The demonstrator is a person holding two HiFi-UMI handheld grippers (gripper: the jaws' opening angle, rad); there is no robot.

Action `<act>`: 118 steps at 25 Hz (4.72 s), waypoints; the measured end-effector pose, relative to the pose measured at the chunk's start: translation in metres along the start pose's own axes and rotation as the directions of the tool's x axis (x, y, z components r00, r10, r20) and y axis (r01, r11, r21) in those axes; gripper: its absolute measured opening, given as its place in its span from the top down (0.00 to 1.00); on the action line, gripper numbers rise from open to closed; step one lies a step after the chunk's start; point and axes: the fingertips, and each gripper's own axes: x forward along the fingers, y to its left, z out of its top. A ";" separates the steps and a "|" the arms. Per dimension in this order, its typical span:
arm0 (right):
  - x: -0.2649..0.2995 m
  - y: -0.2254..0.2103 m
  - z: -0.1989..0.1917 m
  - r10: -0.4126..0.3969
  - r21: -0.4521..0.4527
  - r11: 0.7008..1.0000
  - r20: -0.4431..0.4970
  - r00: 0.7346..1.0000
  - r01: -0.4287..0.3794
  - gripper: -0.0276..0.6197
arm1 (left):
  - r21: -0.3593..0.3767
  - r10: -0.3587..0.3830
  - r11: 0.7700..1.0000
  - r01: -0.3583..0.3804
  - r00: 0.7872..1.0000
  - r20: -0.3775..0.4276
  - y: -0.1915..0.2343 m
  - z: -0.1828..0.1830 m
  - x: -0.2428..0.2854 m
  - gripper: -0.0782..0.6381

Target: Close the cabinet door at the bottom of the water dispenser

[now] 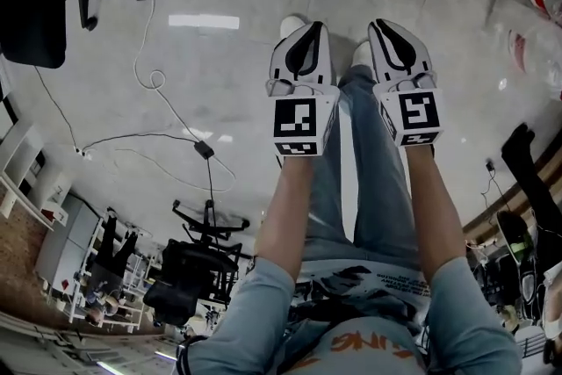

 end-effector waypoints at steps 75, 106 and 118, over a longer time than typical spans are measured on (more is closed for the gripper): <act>0.112 -0.115 -0.052 -0.150 0.041 0.987 -0.069 0.986 0.153 0.66 | 0.184 -0.120 0.975 0.128 0.991 -0.055 -0.013 0.014 0.125 0.86; 0.109 -0.243 -0.026 -0.175 -0.040 0.984 -0.029 0.984 0.174 0.63 | 0.218 -0.130 0.966 0.139 0.990 -0.055 -0.081 0.041 0.195 0.86; 0.119 -0.299 -0.004 -0.170 -0.103 0.981 -0.015 0.985 0.167 0.63 | 0.210 -0.129 0.968 0.136 0.990 -0.051 -0.101 0.052 0.229 0.86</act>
